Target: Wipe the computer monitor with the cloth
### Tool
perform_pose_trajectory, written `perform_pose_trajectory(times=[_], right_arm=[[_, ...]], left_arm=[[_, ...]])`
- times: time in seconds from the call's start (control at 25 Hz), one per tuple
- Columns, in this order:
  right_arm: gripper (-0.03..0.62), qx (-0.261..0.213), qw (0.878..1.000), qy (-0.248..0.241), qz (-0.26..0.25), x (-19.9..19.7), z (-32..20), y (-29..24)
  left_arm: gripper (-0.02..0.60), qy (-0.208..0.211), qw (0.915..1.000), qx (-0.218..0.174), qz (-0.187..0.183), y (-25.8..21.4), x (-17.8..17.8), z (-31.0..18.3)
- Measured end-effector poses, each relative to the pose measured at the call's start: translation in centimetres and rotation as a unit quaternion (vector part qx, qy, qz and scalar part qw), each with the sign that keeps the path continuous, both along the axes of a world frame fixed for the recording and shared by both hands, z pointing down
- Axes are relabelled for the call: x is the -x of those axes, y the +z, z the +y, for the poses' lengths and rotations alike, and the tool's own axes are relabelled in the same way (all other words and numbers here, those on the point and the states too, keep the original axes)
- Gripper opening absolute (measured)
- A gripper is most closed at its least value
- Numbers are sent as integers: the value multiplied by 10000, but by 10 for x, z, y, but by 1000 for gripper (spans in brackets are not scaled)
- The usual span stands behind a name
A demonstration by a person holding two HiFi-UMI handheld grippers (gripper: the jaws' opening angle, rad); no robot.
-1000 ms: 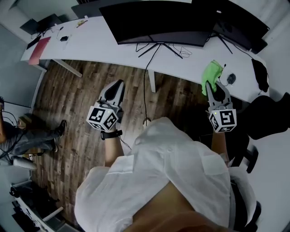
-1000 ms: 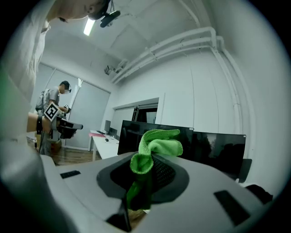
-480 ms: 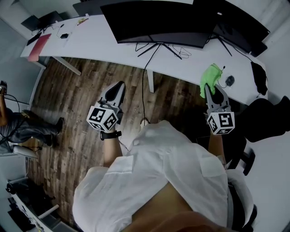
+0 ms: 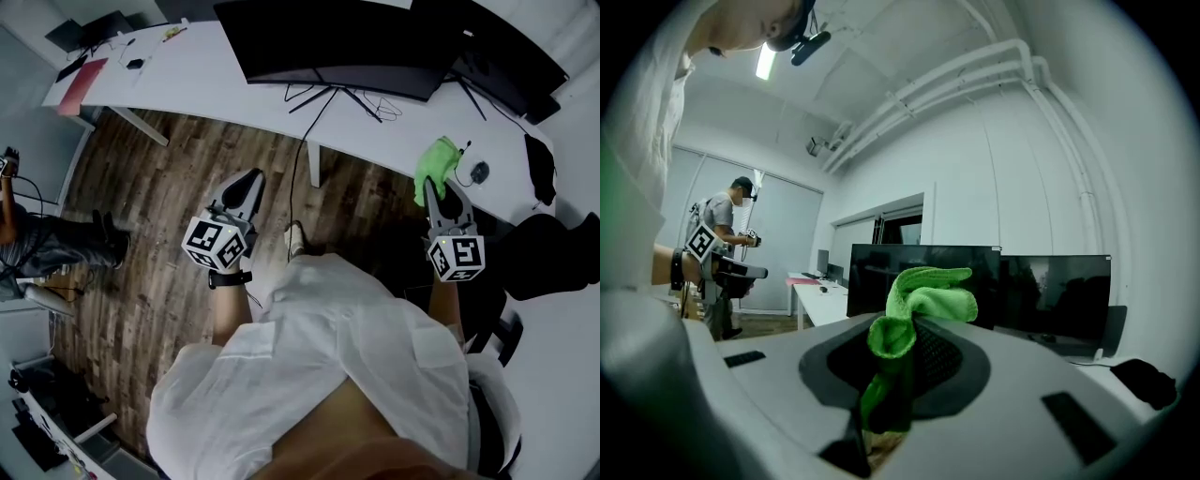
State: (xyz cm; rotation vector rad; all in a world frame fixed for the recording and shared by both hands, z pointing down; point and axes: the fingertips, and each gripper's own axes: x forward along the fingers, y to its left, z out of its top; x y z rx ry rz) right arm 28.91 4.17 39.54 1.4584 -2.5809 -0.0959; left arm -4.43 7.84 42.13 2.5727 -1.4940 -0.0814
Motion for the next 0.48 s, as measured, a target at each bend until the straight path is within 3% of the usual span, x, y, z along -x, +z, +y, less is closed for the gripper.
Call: perform_pose_trajectory(times=[0.48], right_arm=[[236,86,9998,-141,51,52,-73,5]], left_arm=[[32,-127,9999,84,31,8,49,-66]])
